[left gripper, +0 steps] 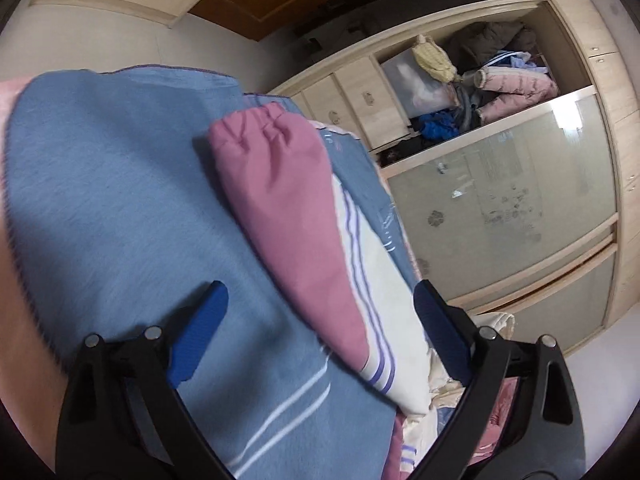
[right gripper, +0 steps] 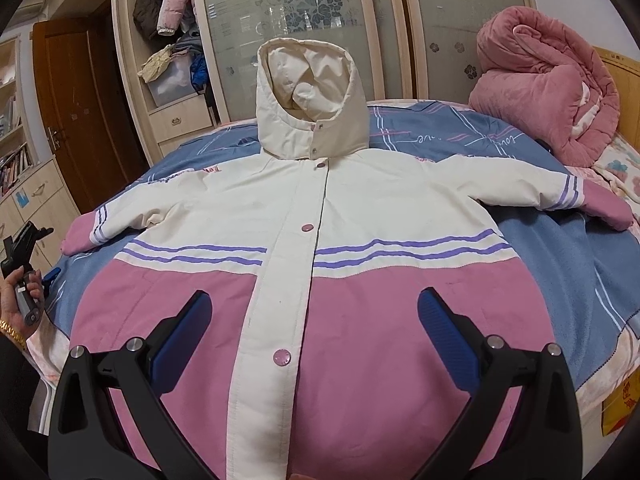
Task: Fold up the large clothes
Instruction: 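Move the left tool to the pink sleeve cuff and close on it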
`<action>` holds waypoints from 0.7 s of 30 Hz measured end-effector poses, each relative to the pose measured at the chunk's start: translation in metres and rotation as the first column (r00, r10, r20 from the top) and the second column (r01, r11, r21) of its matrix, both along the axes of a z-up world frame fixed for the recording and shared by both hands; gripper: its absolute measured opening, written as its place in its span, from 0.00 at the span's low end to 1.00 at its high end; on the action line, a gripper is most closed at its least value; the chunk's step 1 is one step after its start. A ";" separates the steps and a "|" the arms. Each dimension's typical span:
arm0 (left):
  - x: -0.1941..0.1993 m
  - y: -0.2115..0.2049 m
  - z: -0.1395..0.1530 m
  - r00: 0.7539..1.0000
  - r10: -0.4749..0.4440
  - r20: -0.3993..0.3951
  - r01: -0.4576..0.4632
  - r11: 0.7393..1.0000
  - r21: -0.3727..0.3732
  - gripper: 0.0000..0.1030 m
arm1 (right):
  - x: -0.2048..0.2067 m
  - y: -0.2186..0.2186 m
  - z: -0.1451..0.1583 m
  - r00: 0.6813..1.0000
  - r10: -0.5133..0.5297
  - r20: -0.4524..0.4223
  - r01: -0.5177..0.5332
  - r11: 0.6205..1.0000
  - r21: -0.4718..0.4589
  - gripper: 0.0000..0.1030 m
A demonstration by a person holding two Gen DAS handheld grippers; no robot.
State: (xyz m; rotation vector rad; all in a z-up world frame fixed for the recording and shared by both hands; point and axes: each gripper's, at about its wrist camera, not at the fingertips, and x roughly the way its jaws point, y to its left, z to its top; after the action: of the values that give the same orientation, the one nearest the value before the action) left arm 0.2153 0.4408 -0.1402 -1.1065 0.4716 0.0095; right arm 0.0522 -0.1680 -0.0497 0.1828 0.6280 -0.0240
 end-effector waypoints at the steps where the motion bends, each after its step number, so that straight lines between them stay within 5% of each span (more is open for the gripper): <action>1: 0.005 0.001 0.000 1.000 0.006 -0.001 -0.006 1.000 0.009 0.91 | 0.001 0.001 -0.001 1.000 0.002 -0.003 -0.002 1.000 0.000 0.99; 21: 0.077 0.034 -0.013 0.996 0.079 -0.042 -0.078 0.997 0.018 0.87 | 0.016 0.016 -0.015 0.999 0.020 -0.043 -0.021 1.000 -0.016 0.99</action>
State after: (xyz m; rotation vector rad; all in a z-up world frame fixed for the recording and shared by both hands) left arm 0.2922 0.4745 -0.1527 -1.1096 0.4653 0.1058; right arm 0.0686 -0.1524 -0.0644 0.1606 0.6718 -0.0134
